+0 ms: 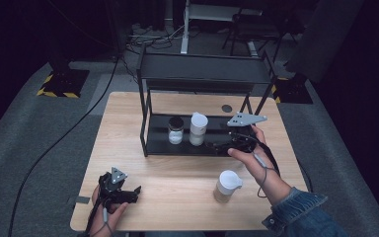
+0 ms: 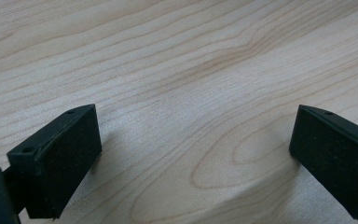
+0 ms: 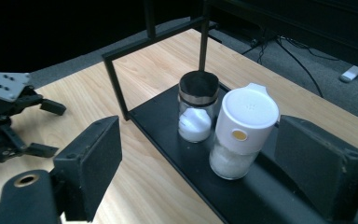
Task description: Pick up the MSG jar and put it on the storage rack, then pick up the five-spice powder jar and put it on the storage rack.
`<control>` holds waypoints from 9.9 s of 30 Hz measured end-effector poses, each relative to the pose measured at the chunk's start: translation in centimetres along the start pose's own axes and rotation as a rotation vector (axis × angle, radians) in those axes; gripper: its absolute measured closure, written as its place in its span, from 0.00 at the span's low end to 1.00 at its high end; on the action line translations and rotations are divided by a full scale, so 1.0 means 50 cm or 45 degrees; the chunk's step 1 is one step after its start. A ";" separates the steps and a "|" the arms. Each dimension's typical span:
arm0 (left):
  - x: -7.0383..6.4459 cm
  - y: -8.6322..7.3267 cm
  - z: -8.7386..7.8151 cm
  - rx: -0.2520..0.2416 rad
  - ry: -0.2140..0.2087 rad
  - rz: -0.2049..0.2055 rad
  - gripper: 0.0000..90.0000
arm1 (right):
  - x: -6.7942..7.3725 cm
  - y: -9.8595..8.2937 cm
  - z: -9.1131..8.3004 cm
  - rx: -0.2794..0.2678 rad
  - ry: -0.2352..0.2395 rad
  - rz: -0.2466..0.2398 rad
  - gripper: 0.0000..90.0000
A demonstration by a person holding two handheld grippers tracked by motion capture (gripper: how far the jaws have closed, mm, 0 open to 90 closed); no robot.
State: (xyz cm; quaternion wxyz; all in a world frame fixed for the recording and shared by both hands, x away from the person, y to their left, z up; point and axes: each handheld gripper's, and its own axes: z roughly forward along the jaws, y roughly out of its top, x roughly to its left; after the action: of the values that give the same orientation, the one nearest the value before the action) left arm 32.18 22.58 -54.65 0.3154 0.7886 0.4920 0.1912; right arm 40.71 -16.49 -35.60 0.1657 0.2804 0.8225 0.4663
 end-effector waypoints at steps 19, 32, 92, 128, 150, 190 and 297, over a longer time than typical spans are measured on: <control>0.000 0.000 0.000 -0.001 0.000 -0.001 0.02 | 0.039 -0.039 -0.068 -0.016 0.025 -0.013 0.15; 0.000 0.000 0.000 0.000 -0.001 0.000 0.02 | 0.049 -0.071 -0.085 -0.014 0.028 0.001 0.12; 0.000 0.000 0.000 0.001 0.000 0.000 0.02 | 0.068 -0.283 -0.032 0.121 0.072 0.048 0.20; 0.000 0.000 0.000 0.000 -0.001 0.000 0.02 | 0.070 -0.261 -0.038 0.133 0.058 0.030 0.33; 0.000 0.000 0.000 -0.001 0.000 -0.001 0.02 | 0.052 -0.190 -0.063 0.095 0.021 0.015 0.33; 0.000 0.000 0.000 0.000 -0.002 0.003 0.02 | -0.008 -0.086 -0.082 0.055 -0.036 0.041 0.33; 0.001 -0.001 -0.001 0.000 0.004 -0.004 0.02 | -0.209 -0.103 0.175 0.216 -0.125 0.148 0.34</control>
State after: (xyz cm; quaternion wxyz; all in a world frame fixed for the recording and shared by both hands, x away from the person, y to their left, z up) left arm 32.15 22.63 -54.65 0.3149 0.7876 0.4937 0.1920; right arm 52.05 -19.13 -44.41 0.1541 0.3631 0.8322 0.3897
